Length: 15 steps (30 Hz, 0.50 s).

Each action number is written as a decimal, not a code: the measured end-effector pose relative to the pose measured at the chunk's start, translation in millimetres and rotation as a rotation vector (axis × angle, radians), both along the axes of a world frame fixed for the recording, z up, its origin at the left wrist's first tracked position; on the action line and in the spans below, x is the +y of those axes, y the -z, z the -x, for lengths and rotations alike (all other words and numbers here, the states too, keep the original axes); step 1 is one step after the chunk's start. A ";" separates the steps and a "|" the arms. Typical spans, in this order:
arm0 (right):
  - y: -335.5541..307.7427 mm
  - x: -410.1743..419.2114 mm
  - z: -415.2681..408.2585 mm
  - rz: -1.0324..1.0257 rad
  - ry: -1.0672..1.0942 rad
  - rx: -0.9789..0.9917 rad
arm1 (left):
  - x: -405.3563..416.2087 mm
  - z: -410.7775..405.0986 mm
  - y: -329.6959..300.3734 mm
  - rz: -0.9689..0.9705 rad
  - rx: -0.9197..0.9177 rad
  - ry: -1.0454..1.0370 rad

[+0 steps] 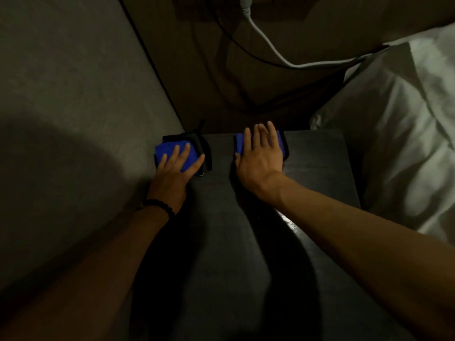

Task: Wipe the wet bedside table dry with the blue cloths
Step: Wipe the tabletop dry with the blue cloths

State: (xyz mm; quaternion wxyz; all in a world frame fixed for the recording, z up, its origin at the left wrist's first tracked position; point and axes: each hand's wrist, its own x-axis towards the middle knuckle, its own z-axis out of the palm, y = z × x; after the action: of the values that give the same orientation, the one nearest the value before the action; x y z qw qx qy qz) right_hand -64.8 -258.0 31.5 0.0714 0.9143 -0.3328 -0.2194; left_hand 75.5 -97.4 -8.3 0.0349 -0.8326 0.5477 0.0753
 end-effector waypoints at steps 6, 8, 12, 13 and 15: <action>-2.6 9.2 -6.2 -0.004 -0.007 0.055 | 14.1 15.4 -1.7 0.253 0.059 -0.227; 1.3 2.9 1.2 -0.182 0.093 -0.049 | 19.9 24.3 0.3 0.307 0.106 -0.422; 21.1 0.1 13.0 -0.282 0.157 -0.237 | 22.5 31.6 6.0 0.268 0.260 -0.657; 25.7 1.4 11.9 -0.272 0.151 -0.262 | 22.8 32.0 8.0 0.268 0.282 -0.663; 32.7 3.5 5.3 -0.256 0.127 -0.296 | 23.1 33.3 10.6 0.278 0.321 -0.686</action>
State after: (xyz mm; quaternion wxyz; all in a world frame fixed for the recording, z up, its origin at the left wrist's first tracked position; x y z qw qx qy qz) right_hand -70.1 -254.5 -1.2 -0.1089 0.9155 -0.3659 -0.1271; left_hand 42.2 -74.2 -18.9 -0.1913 -0.9415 0.2415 0.1370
